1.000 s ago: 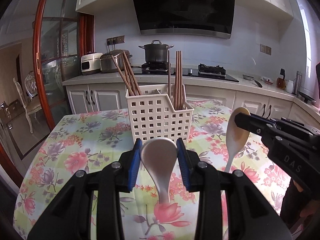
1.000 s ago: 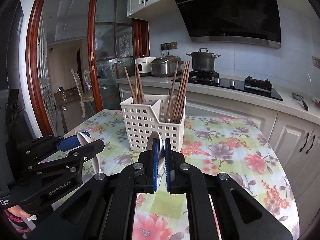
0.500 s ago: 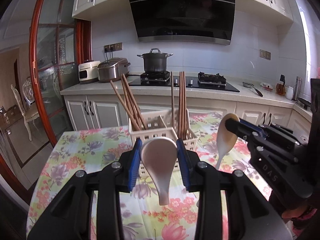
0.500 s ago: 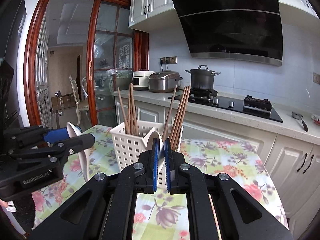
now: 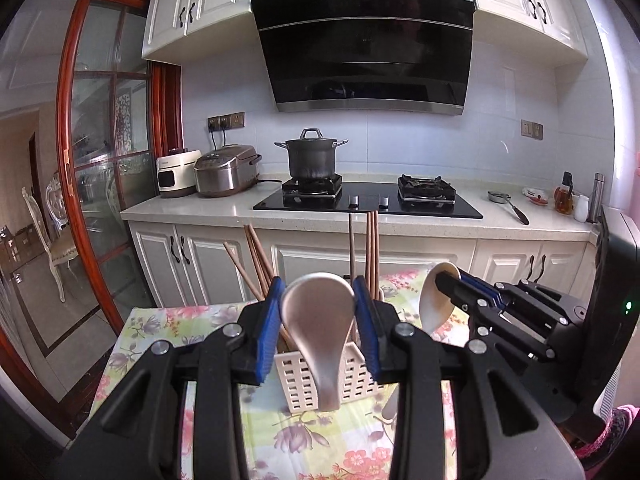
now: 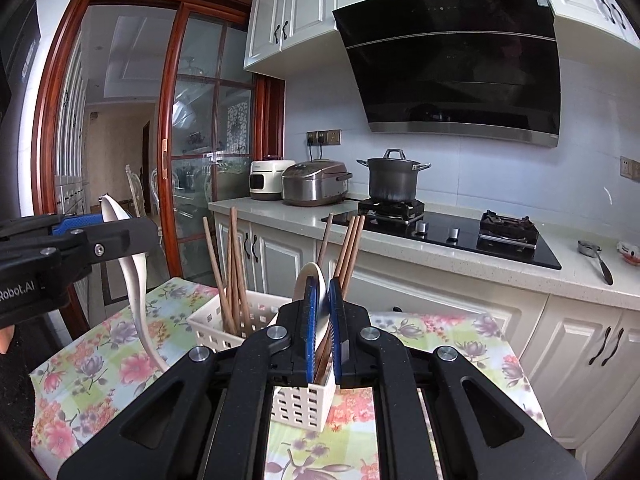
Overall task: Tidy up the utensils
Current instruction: 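Lower both spoons handle-first into the white caddy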
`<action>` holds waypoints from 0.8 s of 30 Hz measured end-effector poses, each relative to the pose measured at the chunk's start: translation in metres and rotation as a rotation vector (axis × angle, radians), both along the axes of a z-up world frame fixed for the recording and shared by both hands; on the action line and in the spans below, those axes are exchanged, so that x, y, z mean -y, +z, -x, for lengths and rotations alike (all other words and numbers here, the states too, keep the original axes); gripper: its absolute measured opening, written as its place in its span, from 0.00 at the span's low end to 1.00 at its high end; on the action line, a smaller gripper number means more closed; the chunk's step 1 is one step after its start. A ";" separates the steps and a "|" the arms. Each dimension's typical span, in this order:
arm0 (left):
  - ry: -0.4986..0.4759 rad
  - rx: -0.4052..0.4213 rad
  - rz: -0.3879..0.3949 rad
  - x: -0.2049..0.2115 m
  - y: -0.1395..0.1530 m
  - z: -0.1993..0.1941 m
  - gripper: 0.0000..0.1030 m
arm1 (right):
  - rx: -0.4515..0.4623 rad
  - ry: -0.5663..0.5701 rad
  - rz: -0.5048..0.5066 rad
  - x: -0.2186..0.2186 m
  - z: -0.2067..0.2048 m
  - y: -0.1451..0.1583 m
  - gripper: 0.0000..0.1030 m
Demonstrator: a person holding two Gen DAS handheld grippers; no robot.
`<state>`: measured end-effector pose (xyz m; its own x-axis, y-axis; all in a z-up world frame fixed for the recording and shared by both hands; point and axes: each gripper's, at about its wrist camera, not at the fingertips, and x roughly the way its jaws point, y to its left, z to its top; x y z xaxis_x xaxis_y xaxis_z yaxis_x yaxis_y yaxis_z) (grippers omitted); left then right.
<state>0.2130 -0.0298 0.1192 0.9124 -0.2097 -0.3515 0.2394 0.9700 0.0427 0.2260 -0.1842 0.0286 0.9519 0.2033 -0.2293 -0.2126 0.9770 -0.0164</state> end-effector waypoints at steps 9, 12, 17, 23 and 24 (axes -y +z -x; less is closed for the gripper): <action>0.004 -0.005 0.020 -0.004 0.016 -0.027 0.33 | 0.023 -0.025 0.023 -0.002 -0.016 0.008 0.07; 0.010 0.000 0.017 -0.003 0.020 -0.035 0.33 | 0.033 -0.040 0.021 -0.001 -0.025 0.012 0.07; 0.021 0.004 0.024 -0.002 0.025 -0.052 0.33 | 0.058 -0.070 0.015 0.003 -0.038 0.018 0.07; 0.039 -0.009 0.036 0.000 0.020 -0.076 0.33 | 0.074 -0.102 0.015 0.007 -0.054 0.014 0.07; 0.041 -0.014 0.041 -0.001 0.019 -0.080 0.33 | 0.073 -0.103 0.015 0.008 -0.057 0.013 0.07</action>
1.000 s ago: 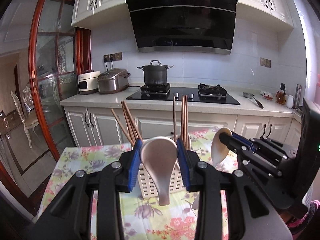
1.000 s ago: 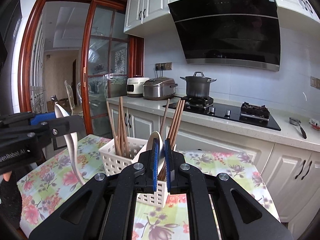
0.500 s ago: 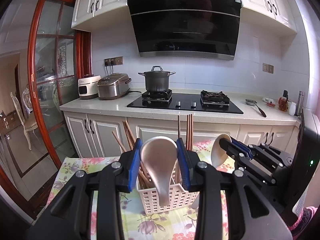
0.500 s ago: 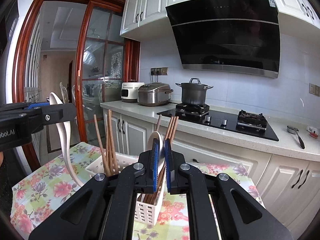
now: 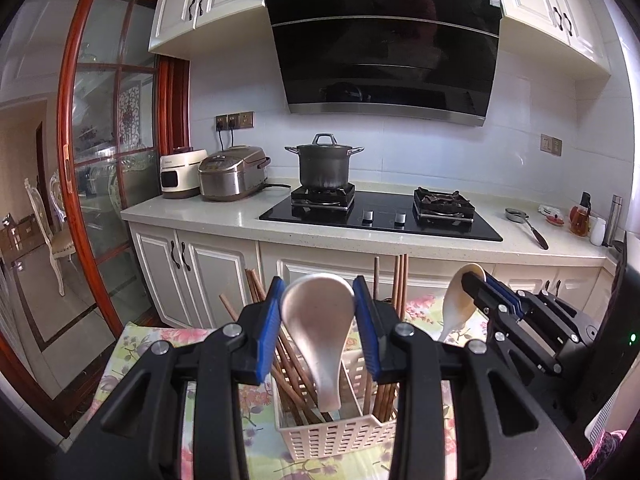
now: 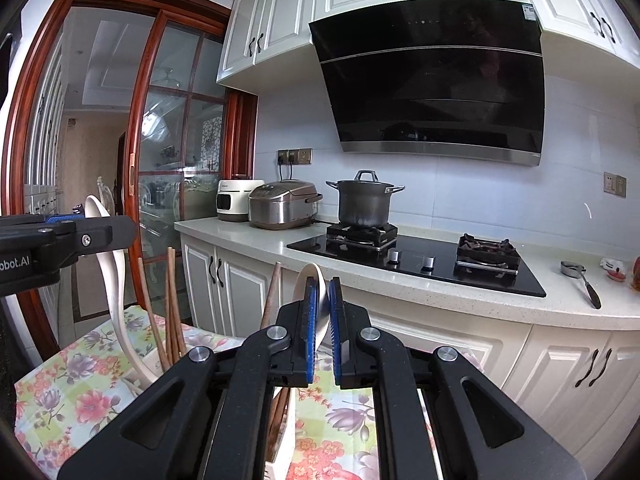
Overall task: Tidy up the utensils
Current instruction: 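Lower both spoons handle-first into the white caddy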
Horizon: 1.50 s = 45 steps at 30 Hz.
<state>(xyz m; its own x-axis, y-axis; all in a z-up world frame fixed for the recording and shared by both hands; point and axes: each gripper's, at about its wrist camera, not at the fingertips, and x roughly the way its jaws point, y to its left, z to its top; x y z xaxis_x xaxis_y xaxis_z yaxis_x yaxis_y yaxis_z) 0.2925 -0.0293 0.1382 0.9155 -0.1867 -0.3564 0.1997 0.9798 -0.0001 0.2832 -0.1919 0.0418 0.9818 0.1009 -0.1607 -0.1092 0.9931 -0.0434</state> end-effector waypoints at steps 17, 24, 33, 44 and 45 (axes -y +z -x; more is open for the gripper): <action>0.022 -0.098 0.008 -0.003 -0.049 -0.037 0.33 | 0.001 0.044 0.085 -0.025 -0.009 -0.025 0.07; 0.033 -0.113 0.011 -0.006 -0.056 -0.040 0.33 | -0.018 0.062 0.102 -0.032 -0.011 -0.029 0.07; 0.038 -0.122 0.022 -0.009 -0.060 -0.042 0.33 | -0.050 0.080 0.093 -0.036 -0.018 -0.036 0.07; 0.067 -0.110 0.038 -0.021 -0.063 -0.039 0.41 | -0.068 0.099 0.063 -0.037 -0.021 -0.033 0.11; 0.068 -0.110 0.036 -0.022 -0.064 -0.038 0.41 | -0.068 0.099 0.064 -0.036 -0.021 -0.033 0.11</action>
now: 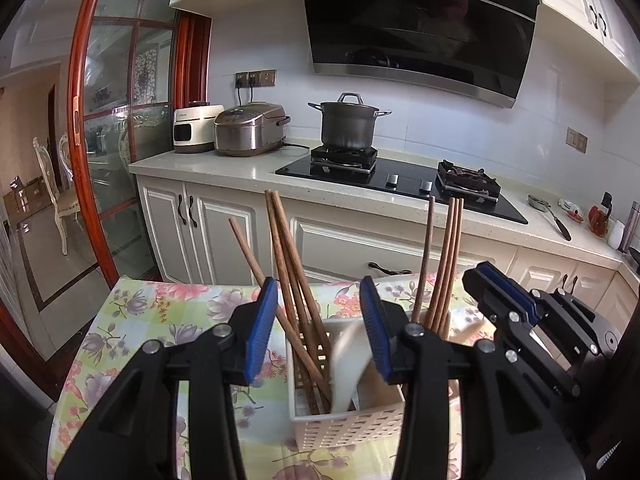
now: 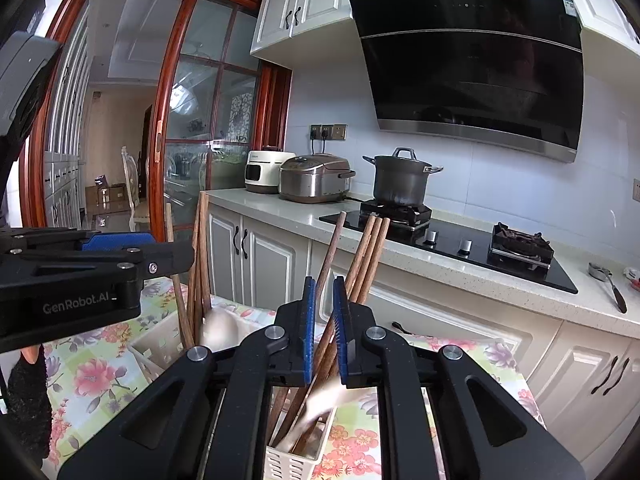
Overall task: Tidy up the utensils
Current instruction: 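Lower both spoons handle-first into the white caddy, then open both grippers and pull them back from the caddy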
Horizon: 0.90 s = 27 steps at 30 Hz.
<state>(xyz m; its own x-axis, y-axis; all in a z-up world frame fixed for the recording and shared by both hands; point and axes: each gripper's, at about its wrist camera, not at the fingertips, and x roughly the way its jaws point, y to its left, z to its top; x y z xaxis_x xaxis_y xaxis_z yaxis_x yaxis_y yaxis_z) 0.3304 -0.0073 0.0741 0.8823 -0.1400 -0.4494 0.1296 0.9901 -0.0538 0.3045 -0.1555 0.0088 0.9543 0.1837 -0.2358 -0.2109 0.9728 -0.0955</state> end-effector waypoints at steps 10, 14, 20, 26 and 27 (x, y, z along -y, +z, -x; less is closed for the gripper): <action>0.055 0.041 0.018 -0.012 0.008 0.013 0.77 | -0.009 -0.011 -0.039 0.010 0.006 0.009 0.14; 0.077 0.087 0.017 -0.019 0.020 0.028 0.94 | 0.010 0.001 -0.061 0.017 0.020 0.024 0.46; 0.099 0.145 -0.033 -0.024 0.038 0.063 0.95 | 0.030 0.037 -0.125 0.026 0.055 0.050 0.74; 0.114 0.226 -0.024 -0.030 0.048 0.117 0.95 | 0.000 0.071 -0.172 0.031 0.100 0.062 0.82; 0.118 0.232 -0.018 -0.030 0.049 0.126 0.95 | -0.003 0.068 -0.180 0.032 0.109 0.063 0.82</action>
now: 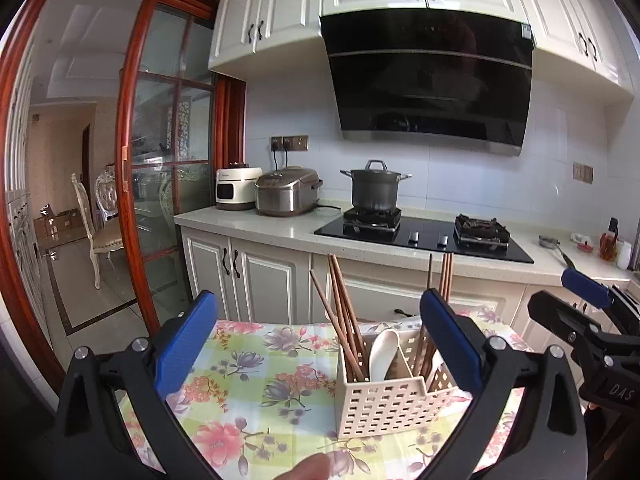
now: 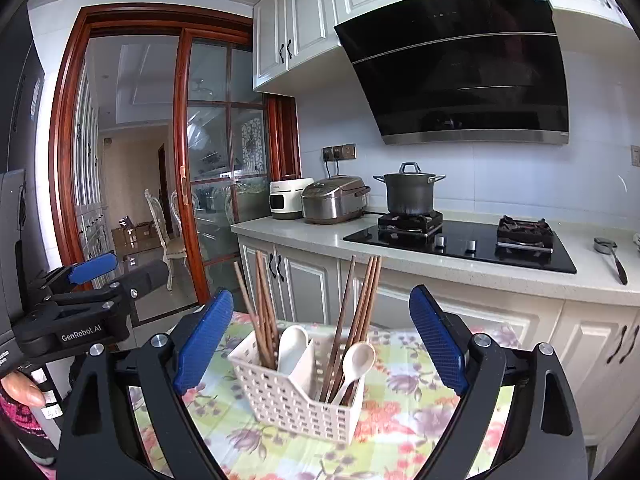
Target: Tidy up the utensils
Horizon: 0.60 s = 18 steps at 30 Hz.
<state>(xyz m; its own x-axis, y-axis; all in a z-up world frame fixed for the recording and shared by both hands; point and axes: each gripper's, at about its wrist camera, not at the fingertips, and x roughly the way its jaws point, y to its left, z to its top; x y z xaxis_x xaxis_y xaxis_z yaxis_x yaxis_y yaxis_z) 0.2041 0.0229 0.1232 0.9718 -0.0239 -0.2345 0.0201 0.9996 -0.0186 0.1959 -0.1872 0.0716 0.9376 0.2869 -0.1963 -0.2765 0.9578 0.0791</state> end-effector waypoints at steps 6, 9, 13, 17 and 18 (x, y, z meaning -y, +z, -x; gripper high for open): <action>0.000 -0.007 -0.023 0.007 -0.005 0.041 0.95 | -0.037 0.019 -0.029 0.008 0.037 -0.006 0.82; -0.004 -0.026 -0.024 0.010 -0.013 0.058 0.95 | -0.051 0.013 -0.028 0.011 0.049 -0.015 0.82; -0.039 -0.059 0.008 0.011 -0.020 0.067 0.95 | -0.117 0.009 -0.005 0.012 0.048 -0.031 0.82; -0.063 -0.089 -0.011 0.019 -0.032 0.067 0.95 | -0.171 0.011 0.017 0.014 0.042 -0.048 0.82; -0.062 -0.103 -0.023 0.021 -0.037 0.065 0.95 | -0.187 0.012 0.012 0.015 0.040 -0.052 0.82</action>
